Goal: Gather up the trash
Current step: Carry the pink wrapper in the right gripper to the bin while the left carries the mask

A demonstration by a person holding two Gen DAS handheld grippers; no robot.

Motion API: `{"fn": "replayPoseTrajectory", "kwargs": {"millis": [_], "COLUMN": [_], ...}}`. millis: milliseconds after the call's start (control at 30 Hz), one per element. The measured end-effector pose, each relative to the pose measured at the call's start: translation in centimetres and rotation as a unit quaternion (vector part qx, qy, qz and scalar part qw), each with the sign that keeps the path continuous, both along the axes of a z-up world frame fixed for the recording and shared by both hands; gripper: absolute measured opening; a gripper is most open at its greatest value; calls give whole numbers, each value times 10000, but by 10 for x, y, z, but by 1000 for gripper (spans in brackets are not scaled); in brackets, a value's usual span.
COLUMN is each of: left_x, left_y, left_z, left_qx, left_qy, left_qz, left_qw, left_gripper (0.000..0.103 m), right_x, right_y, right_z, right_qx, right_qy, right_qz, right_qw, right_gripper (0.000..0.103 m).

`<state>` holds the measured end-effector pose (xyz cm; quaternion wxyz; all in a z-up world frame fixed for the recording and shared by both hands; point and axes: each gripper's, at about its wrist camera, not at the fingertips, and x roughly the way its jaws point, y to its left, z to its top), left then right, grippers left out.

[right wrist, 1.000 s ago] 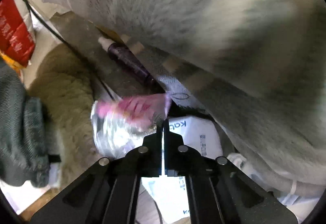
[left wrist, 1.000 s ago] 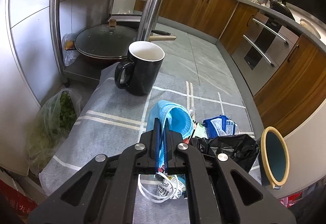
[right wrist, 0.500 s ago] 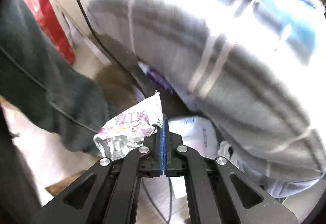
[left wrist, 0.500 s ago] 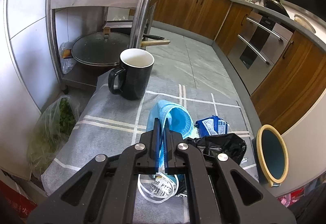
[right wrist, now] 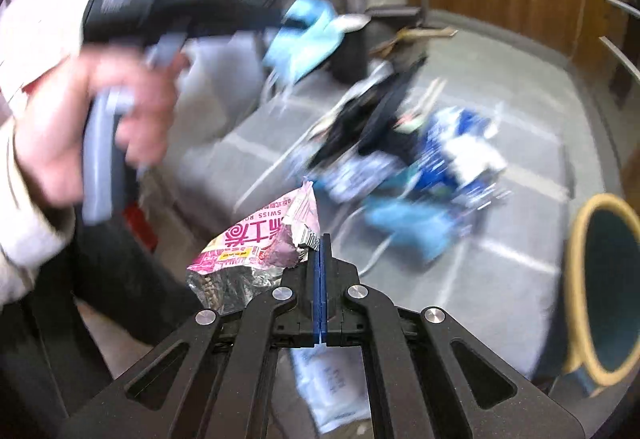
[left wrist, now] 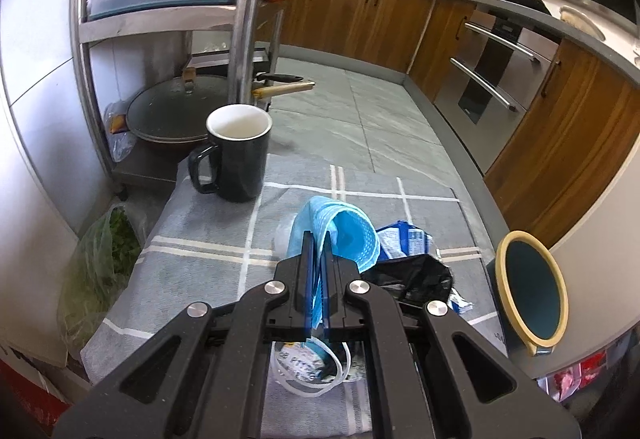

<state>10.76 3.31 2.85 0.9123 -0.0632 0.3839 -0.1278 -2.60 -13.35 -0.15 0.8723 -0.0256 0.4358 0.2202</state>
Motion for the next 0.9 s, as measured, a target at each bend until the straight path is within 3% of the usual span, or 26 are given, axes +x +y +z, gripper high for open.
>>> {"fn": "replayPoseTrajectory", "kwargs": {"millis": [167,400,633,900], "left_x": [-5,-10,-17,-31], "left_y": [-21,-64,-141,-243], "left_z": [10,31,38,17], "left_qx": [-9,-224,-431,-217], "left_qy": [-124,-390,-491,-275], "left_qz": [-255,-674,-1448,-2327], "left_qw": [9996,9967,9873,9719], "left_gripper": [2,2,2,2], "right_x": [18,27,26,12], "right_y": [-59,-138,-194,-252], "right_z": [35,56,50,28], "right_qx": [81,188,125,166], "right_qy": [-316,-655,-741,-552], "right_qz": [-590,-1565,-2448,-3332], "right_qw": [9977,9853,9666,9411], "right_gripper": [1,1,1,1]}}
